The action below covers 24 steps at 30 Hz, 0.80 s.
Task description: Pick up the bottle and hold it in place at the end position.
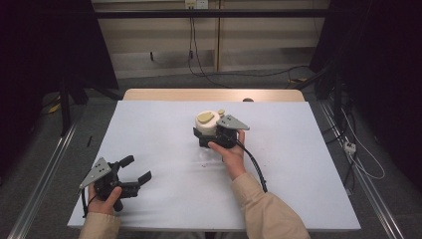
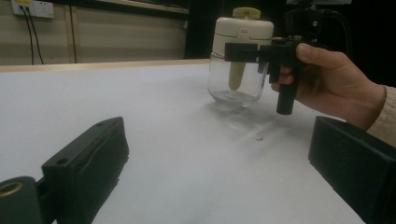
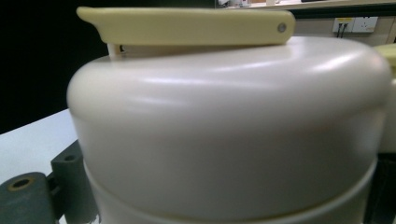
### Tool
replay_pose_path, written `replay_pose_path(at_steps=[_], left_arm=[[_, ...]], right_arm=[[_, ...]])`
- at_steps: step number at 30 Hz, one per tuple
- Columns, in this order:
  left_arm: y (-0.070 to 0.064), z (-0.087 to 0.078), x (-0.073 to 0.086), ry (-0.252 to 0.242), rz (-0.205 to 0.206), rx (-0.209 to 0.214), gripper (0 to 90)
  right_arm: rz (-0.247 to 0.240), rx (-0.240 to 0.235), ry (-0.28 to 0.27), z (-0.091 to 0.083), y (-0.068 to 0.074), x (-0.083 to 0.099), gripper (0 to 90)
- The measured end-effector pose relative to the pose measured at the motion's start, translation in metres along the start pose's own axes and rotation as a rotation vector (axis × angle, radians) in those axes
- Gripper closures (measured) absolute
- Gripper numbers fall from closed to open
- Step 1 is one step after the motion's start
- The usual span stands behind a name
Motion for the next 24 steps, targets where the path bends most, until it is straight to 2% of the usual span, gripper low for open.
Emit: replay_pose_path(at_steps=[24], left_arm=[[0.0006,0.0013,0.0022,0.009,0.0,-0.003,4.1]], right_arm=[[-0.01,0.016,0.008,0.0059,-0.0073,0.004,7.0]])
Point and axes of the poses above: each handheld gripper's, and its own axes: z roughly forward along the jaws, x roughly out of its underside, y roughly to its left, the point moved 9 cm from there along z, roughly forward along the jaws, and after that the axes turned 14 degrees about -z, right-handed, at the moved point
